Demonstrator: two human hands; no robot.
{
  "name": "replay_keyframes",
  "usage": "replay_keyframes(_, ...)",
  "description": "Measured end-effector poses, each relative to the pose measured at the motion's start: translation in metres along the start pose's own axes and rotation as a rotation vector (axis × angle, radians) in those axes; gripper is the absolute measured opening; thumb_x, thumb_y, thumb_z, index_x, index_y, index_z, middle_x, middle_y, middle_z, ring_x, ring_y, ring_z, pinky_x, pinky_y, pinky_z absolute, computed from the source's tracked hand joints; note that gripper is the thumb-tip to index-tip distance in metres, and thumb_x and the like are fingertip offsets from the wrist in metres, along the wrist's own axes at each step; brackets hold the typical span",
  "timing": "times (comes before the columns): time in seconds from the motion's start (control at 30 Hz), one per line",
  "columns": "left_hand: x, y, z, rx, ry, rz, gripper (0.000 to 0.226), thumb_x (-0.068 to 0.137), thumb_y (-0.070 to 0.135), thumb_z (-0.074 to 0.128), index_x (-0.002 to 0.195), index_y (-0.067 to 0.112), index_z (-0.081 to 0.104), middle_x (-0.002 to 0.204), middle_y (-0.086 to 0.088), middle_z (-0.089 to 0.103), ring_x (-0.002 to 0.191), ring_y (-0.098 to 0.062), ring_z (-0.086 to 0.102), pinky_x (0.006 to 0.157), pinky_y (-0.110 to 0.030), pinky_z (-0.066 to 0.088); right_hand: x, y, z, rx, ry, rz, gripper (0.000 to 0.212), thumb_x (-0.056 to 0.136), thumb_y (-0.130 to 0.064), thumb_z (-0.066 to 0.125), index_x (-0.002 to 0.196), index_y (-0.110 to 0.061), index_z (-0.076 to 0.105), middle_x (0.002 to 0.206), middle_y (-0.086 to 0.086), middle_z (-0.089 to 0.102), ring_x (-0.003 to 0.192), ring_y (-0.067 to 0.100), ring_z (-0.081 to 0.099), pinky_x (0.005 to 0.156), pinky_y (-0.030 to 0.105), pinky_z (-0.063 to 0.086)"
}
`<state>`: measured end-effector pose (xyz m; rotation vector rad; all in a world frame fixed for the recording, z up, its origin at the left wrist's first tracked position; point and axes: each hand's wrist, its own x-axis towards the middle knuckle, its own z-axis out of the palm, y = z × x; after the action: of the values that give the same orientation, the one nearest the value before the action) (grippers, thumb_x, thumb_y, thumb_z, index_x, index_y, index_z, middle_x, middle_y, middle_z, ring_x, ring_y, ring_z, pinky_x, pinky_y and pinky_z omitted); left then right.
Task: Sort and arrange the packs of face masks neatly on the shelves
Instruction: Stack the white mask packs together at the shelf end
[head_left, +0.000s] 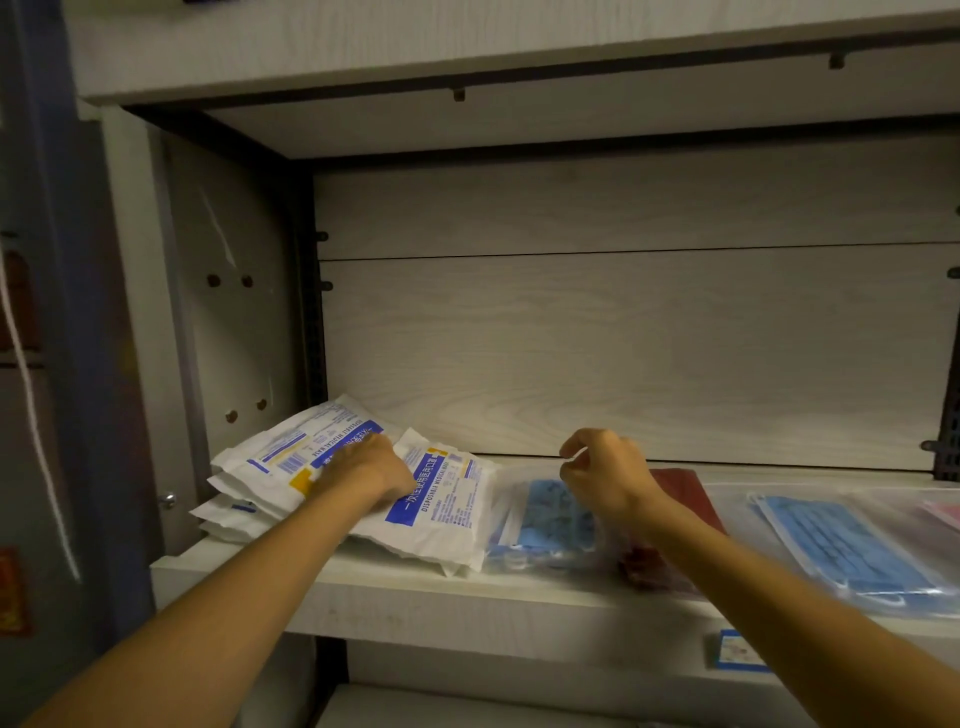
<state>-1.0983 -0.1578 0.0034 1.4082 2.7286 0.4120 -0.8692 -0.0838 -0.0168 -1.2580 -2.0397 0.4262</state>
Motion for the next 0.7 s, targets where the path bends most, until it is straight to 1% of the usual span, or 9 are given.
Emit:
replay_keyframes(0.13,0.0,-0.001,0.002,-0.049,-0.002,-0.013,0.072,0.087,0.036,0.066,0.143,0.01,0.029,0.142,-0.01,0.042,0.13,-0.029,0.043,0.101,-0.036,0.041,0.0,0.003,-0.001,-0.004,0.011,-0.019,0.026,0.088,-0.01,0.055,0.112,-0.011,0.063,0.102,0.01,0.069,0.088,0.025,0.065,0.08,0.04,0.056)
replay_keyframes(0.23,0.002,-0.001,0.003,-0.06,0.038,-0.036,0.064,0.091,0.025,0.062,0.143,0.009,0.029,0.142,-0.011,0.042,0.128,-0.028,0.044,0.1,-0.035,0.04,0.002,0.005,-0.001,-0.01,0.019,-0.026,0.025,0.088,-0.011,0.056,0.111,-0.011,0.064,0.101,0.009,0.07,0.087,0.024,0.065,0.079,0.039,0.056)
replay_keyframes(0.37,0.007,-0.001,0.002,-0.054,0.048,-0.071,0.059,0.091,0.015,0.059,0.142,0.008,0.029,0.141,-0.013,0.042,0.127,-0.028,0.044,0.101,-0.035,0.04,0.003,0.005,0.0,-0.009,0.031,-0.034,0.023,0.088,-0.011,0.056,0.11,-0.011,0.064,0.098,0.009,0.07,0.085,0.023,0.065,0.077,0.036,0.056)
replay_keyframes(0.5,0.012,0.001,-0.003,-0.077,0.041,-0.102,0.055,0.089,0.013,0.062,0.137,0.006,0.036,0.134,-0.013,0.048,0.121,-0.028,0.05,0.095,-0.033,0.044,0.004,0.005,0.001,0.011,0.028,-0.031,0.02,0.089,-0.011,0.056,0.107,-0.012,0.064,0.096,0.008,0.07,0.083,0.023,0.066,0.078,0.04,0.057)
replay_keyframes(0.63,0.013,0.004,-0.007,-0.122,0.034,-0.102,0.053,0.087,0.012,0.065,0.133,0.005,0.04,0.129,-0.013,0.051,0.117,-0.027,0.052,0.091,-0.032,0.045,0.007,0.005,0.001,0.01,0.033,-0.037,0.021,0.089,-0.011,0.056,0.109,-0.011,0.064,0.098,0.009,0.069,0.084,0.023,0.066,0.078,0.038,0.058)
replay_keyframes(0.7,0.013,0.006,-0.008,-0.144,0.047,-0.096,0.051,0.088,0.011,0.063,0.133,0.006,0.04,0.127,-0.013,0.052,0.114,-0.027,0.053,0.086,-0.031,0.045,0.007,0.004,0.001,0.016,0.036,-0.039,0.022,0.089,-0.01,0.056,0.11,-0.011,0.064,0.099,0.009,0.069,0.085,0.022,0.065,0.077,0.038,0.058)
